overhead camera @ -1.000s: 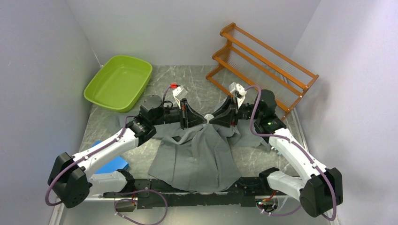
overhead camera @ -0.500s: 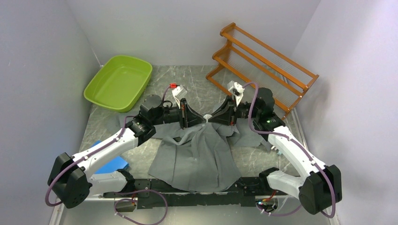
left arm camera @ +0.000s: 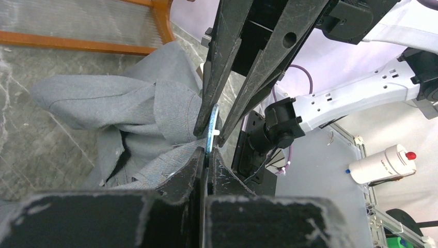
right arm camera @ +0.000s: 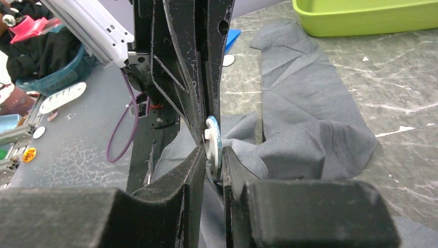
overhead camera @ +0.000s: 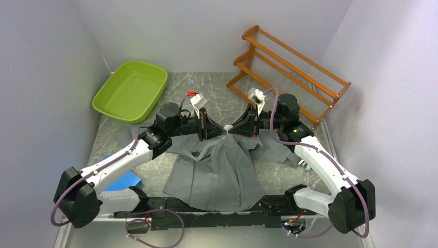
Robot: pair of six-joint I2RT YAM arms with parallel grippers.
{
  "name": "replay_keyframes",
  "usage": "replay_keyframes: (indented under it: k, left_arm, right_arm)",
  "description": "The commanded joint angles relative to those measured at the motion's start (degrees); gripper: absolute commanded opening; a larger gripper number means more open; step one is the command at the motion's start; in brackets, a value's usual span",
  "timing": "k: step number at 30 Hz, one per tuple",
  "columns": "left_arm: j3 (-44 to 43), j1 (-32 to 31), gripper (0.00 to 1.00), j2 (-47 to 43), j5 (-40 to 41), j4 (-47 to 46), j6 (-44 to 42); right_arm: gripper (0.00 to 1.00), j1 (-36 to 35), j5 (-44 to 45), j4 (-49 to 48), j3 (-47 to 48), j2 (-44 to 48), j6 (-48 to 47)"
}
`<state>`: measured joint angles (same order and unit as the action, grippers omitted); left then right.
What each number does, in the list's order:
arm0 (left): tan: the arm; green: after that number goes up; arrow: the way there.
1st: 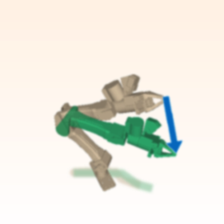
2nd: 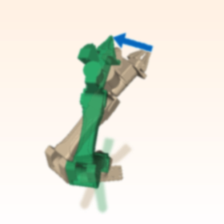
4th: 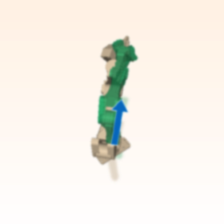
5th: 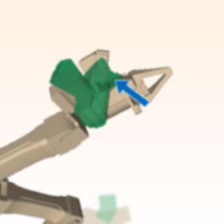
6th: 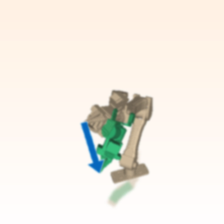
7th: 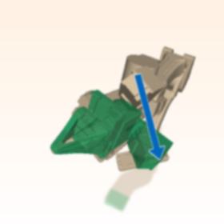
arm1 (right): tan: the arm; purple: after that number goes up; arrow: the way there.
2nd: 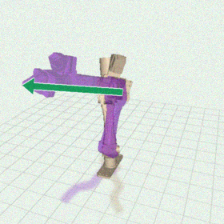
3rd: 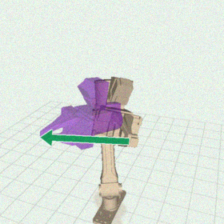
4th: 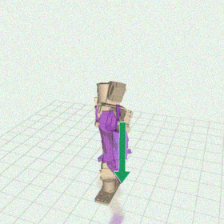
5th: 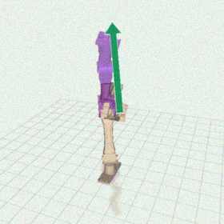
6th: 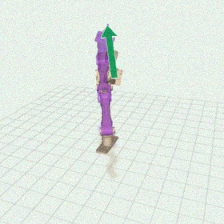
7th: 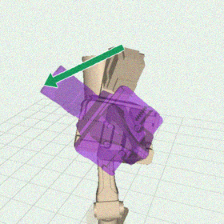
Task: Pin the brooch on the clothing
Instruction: Pin the brooch to the clothes.
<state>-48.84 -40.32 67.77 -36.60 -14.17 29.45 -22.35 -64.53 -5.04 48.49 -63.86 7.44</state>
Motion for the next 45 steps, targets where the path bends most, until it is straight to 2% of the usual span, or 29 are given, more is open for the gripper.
replay_keyframes:
  k: [1,5,19,24,34,45]
  left_arm:
    - [-3.89,-0.76,0.03,-0.14,-0.99,-3.51,0.59]
    - [-3.89,-0.99,0.03,-0.53,-0.37,-3.02,0.54]
    - [-5.74,-2.73,0.03,-0.27,0.78,-0.37,-1.14]
    - [-4.89,-3.24,0.03,-0.54,2.06,-0.96,-1.04]
    - [0.99,-3.41,0.02,-3.00,6.46,-4.12,0.96]
    - [4.52,-3.41,0.03,-4.08,10.59,-5.93,2.23]
  right_arm:
    - [0.20,-0.90,1.15,0.25,1.82,-0.33,-3.31]
    - [0.19,-1.44,2.21,1.08,2.32,-0.72,-3.73]
    - [0.01,-3.49,15.74,10.67,6.19,-1.71,-5.63]
    - [0.00,-3.51,17.66,5.42,2.98,0.53,-1.75]
    - [0.00,-3.32,15.96,-8.04,-2.81,3.04,5.79]
    - [0.00,-3.19,12.80,-15.67,-5.47,6.03,8.81]
